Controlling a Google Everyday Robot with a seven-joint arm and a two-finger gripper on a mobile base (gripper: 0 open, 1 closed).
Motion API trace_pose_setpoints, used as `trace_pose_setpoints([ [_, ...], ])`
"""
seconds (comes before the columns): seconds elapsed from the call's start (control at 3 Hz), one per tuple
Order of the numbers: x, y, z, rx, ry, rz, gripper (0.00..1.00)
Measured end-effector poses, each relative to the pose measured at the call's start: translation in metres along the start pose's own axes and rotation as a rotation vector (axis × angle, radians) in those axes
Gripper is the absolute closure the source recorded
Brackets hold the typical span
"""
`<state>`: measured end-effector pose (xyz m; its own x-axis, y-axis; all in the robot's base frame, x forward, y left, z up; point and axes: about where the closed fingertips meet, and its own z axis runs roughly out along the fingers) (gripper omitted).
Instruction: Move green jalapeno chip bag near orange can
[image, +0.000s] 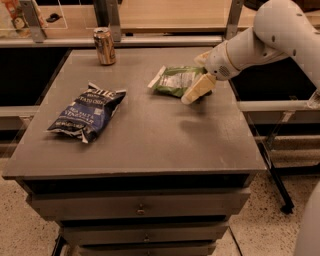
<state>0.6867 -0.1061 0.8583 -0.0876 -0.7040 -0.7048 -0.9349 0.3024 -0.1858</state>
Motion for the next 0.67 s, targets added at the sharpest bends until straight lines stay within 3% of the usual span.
trace_pose_setpoints([
  [0.33,0.006,-0.011,0.005,-0.024,0.004,-0.001,0.25],
  [0.67,0.012,-0.030,0.000,-0.018,-0.003,-0.008,0.50],
])
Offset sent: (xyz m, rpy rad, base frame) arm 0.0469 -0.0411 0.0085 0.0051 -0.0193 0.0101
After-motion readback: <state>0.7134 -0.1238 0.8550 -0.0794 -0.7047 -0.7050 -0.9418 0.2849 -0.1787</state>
